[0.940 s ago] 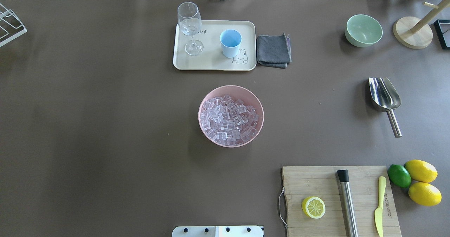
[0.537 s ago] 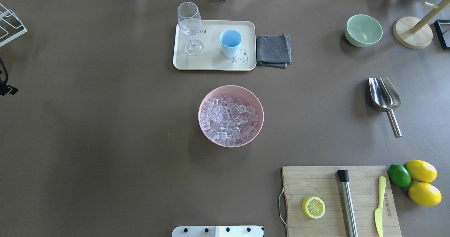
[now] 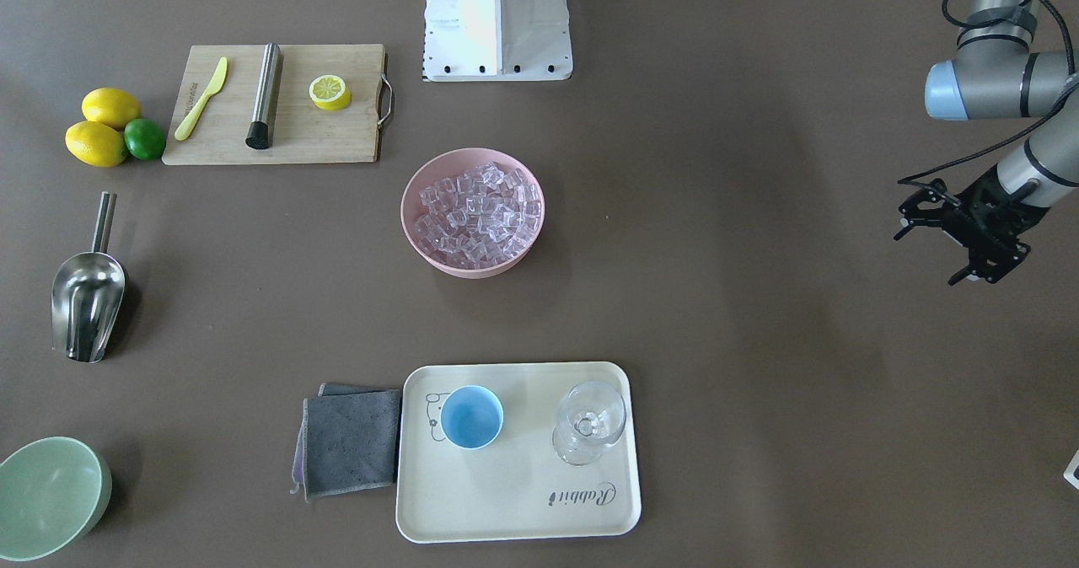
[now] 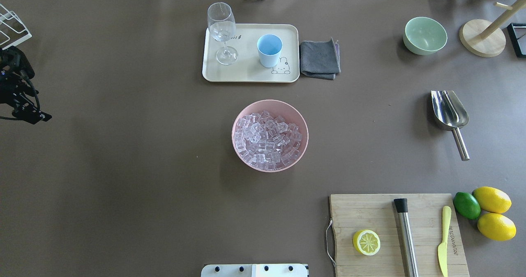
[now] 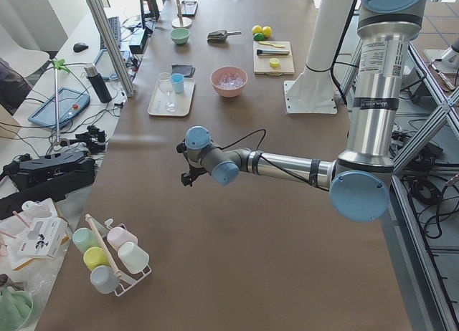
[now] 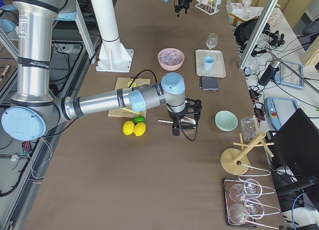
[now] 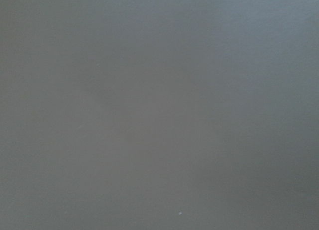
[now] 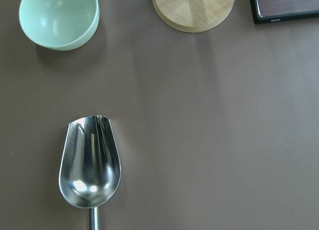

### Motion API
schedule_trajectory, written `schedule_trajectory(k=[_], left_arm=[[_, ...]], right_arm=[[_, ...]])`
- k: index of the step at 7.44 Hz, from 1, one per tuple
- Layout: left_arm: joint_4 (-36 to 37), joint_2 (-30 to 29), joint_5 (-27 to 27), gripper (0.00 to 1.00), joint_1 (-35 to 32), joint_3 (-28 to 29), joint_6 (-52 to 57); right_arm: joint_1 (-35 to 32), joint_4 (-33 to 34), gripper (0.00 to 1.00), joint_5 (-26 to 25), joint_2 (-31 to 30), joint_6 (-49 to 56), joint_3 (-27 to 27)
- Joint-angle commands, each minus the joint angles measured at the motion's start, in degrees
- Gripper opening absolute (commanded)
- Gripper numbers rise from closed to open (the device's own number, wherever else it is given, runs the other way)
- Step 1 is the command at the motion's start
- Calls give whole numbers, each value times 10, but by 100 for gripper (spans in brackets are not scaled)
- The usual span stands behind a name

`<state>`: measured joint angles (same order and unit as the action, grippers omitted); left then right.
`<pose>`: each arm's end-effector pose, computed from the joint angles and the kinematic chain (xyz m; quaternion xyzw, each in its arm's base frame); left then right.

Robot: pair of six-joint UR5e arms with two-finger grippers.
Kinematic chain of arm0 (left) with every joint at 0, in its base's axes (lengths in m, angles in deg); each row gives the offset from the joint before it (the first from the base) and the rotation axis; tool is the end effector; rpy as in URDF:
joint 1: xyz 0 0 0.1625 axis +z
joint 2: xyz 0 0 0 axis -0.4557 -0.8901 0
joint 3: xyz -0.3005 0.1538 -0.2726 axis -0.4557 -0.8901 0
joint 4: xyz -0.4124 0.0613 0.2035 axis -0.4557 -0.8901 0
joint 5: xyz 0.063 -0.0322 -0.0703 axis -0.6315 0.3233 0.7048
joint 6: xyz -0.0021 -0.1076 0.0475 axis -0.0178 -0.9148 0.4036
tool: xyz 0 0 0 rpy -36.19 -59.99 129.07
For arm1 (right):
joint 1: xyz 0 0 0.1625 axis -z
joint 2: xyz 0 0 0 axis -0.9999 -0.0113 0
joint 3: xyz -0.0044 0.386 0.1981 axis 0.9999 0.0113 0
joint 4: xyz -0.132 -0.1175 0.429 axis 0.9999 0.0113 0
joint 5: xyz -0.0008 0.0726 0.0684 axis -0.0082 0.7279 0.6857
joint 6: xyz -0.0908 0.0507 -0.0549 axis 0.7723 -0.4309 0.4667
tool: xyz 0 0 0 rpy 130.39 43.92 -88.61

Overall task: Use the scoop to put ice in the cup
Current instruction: 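Move left gripper to the pink bowl rim while right gripper descends to scoop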

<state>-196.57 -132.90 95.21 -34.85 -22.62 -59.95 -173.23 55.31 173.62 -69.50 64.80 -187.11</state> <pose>0.2346 -0.5638 0.5861 0.2407 0.3678 0.3875 0.8103 -0.0022 -0.5082 0.5453 0.0512 -0.3947 0.0844 0.9135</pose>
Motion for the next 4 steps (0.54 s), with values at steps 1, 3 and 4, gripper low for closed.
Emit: schedule_trajectory(k=[1,3,4], left_arm=[[-10,-8,0,99,57,-42,-5],[-11,-30,4,99,88,-53,1],[-10,-51,22,99,114,-63,-2]], right_arm=[[54,-27,100,-3,-2,-135,-38],[99,-107,100,-19,-20,-154,-25],[110,-157,100,-16,-30,-153,5]])
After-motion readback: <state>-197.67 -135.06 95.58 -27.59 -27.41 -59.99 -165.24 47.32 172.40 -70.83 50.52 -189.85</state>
